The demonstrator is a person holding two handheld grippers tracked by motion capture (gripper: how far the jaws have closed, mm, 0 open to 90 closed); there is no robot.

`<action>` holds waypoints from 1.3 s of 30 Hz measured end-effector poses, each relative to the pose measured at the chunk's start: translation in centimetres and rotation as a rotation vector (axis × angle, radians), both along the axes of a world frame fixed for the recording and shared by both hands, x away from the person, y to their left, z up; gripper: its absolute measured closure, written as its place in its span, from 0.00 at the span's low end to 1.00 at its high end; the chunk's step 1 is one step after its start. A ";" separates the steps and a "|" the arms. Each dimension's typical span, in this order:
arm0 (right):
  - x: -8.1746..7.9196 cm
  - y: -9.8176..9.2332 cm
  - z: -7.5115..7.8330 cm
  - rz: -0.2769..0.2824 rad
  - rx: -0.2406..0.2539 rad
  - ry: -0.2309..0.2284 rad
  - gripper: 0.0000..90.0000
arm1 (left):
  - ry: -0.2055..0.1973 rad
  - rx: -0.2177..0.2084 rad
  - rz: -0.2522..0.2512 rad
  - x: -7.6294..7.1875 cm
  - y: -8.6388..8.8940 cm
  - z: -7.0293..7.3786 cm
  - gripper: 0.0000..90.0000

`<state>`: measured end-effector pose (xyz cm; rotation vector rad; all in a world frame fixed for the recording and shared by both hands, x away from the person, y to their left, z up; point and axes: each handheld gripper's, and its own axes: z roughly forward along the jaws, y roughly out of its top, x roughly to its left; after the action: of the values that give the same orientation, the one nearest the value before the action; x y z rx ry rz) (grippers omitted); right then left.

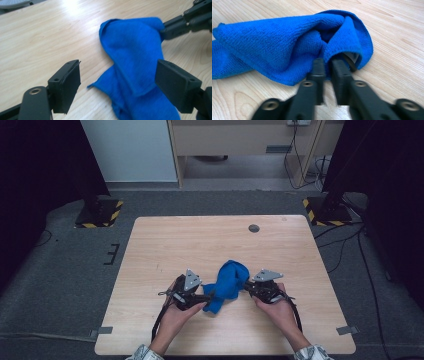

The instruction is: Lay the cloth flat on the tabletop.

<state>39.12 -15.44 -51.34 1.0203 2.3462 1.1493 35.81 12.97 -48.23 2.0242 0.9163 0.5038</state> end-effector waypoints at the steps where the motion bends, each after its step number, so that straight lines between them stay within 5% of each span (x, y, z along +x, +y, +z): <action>1: 0.0 0.0 0.0 0.000 0.000 0.000 0.95 | 0.000 0.000 0.000 0.0 0.0 0.0 0.23; 9: -0.1 -0.6 0.0 0.001 0.005 -0.006 0.98 | 0.032 0.018 -0.030 -1.1 1.2 -1.8 0.25; 19: -0.2 -0.9 0.0 -0.001 0.011 0.004 0.98 | 0.010 0.058 -0.093 -1.5 -0.6 -2.7 0.34; 25: -0.3 -0.9 0.1 0.000 0.016 0.002 0.99 | -0.004 0.097 -0.094 -1.0 -1.2 -2.8 0.52; 32: -0.4 -0.9 0.1 0.005 0.014 0.003 0.99 | -0.025 0.061 -0.095 -0.6 -1.3 -2.0 0.89; 39: -0.6 -1.4 0.1 0.005 0.014 0.022 0.99 | -0.038 0.041 -0.038 0.9 -0.5 -1.7 0.96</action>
<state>38.47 -16.88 -51.20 1.0374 2.3623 1.1640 36.71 12.43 -49.94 2.0586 0.8489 0.5426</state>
